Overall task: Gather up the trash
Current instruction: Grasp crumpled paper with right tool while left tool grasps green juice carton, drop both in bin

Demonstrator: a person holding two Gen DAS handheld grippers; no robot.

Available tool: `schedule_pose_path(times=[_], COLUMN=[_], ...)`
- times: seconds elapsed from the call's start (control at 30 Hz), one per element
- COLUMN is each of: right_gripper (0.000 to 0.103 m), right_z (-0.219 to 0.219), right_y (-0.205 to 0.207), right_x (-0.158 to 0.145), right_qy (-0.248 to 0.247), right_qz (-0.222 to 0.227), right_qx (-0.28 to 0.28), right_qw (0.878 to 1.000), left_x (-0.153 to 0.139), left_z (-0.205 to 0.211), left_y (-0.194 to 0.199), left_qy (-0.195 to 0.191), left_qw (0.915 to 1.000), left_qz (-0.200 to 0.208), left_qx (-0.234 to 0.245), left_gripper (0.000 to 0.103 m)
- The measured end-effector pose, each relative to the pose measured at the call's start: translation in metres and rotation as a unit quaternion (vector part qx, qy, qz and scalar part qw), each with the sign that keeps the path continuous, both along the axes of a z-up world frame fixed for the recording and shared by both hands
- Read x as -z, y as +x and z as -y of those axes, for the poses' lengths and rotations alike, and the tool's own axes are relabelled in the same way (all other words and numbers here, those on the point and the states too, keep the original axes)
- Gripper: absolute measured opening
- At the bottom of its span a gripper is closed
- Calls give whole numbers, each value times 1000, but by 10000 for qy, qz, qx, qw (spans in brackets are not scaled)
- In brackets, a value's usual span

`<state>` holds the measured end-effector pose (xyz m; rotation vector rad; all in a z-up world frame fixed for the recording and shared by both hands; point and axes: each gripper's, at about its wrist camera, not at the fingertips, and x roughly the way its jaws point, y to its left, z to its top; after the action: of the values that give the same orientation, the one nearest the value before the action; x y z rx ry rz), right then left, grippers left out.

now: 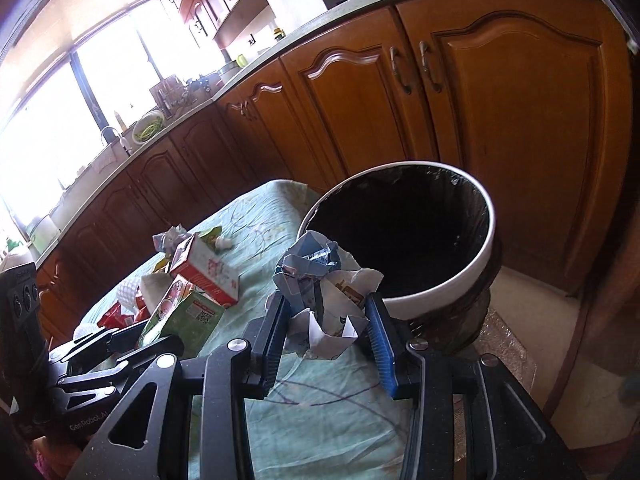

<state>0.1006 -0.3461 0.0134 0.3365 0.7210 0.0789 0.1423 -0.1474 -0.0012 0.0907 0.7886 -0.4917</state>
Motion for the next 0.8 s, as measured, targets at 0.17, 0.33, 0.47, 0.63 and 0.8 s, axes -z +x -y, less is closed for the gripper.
schedule_pose_path(times=[0.17,0.33,0.47,0.63,0.8], right_gripper=[40,40,41,41,44], right_z=[23,39,51,63,68], right_y=[17,41,55,69,79], right_x=[-4,-3,2,11,17], right_qy=[-95,-159,-166,-152,-175], right_qz=[7,-65,-163,-292,-357], right_qx=[183,299,356,405,416], right_qw=[9998,9994,9991,9986,9983], left_x=[-12,-22,-22,-19,-10], left_z=[27,58,80,105,124], left_y=[22,45,70,96,110], left_qy=[-69,-52,-68,20,129], left_qw=[9999,9996,9993,9991,9987], left_qz=[35,66,-83,-200,-285], left_qx=[146,268,347,381,407], left_gripper=[46,46,46,46,46])
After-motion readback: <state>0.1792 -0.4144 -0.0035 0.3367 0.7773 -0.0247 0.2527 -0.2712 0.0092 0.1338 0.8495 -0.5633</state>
